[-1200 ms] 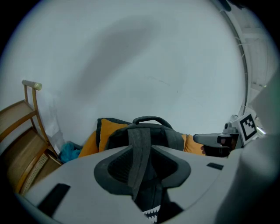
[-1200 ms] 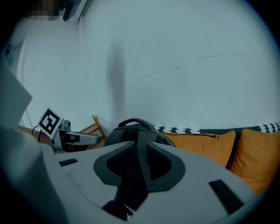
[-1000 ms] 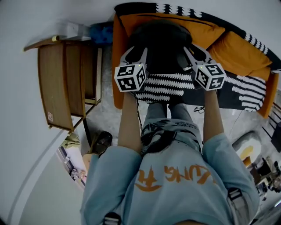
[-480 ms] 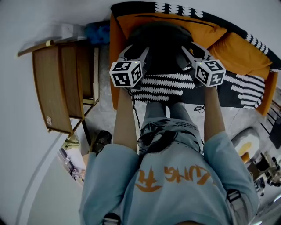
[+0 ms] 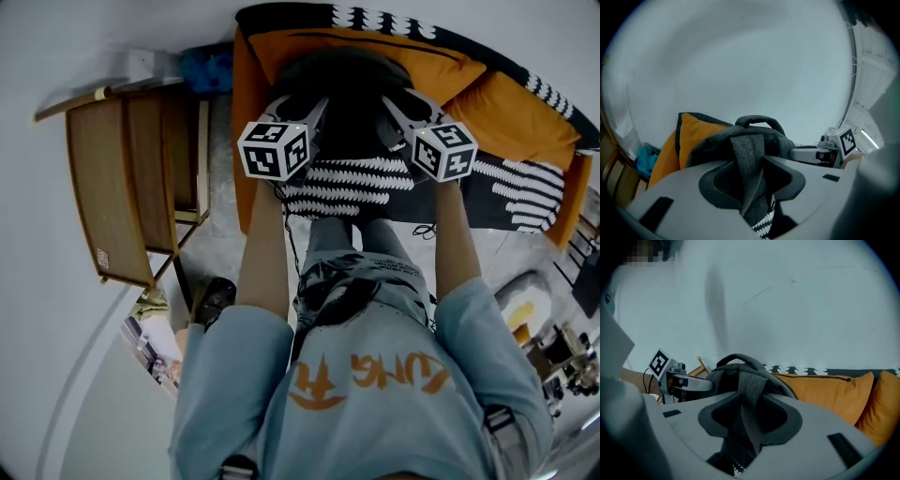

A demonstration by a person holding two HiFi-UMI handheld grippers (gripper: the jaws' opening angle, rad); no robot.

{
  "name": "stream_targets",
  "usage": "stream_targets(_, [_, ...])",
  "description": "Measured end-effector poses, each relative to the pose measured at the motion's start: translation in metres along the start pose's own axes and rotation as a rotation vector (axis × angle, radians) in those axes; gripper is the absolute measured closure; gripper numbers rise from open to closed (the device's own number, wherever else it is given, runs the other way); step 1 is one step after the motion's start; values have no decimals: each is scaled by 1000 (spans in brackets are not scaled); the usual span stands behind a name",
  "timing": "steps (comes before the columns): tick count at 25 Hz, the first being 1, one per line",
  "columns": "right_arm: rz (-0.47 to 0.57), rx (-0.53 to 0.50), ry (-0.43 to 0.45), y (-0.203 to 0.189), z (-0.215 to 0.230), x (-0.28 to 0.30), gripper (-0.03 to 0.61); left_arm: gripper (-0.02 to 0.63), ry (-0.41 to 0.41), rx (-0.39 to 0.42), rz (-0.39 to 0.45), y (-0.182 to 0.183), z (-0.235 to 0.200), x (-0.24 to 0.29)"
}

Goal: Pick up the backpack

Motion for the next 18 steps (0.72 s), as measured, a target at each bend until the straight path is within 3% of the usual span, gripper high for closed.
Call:
stream_targets(7, [17,11,-17,-8,-11,-13,491,520,-23,28,1,-7,18,-10])
stream_targets(18, [10,7,-23,-21,-35,-50,528,531,-32,132,-5,-20,57,-47])
Point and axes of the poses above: the fingertips, and each gripper's own axes: x forward along the fingers, z to its right, y out of its top, the point moved 5 cm from there along -x, backward along the fingers, and after that the axes turned 6 degrees about -z, right-handed, at the moved point
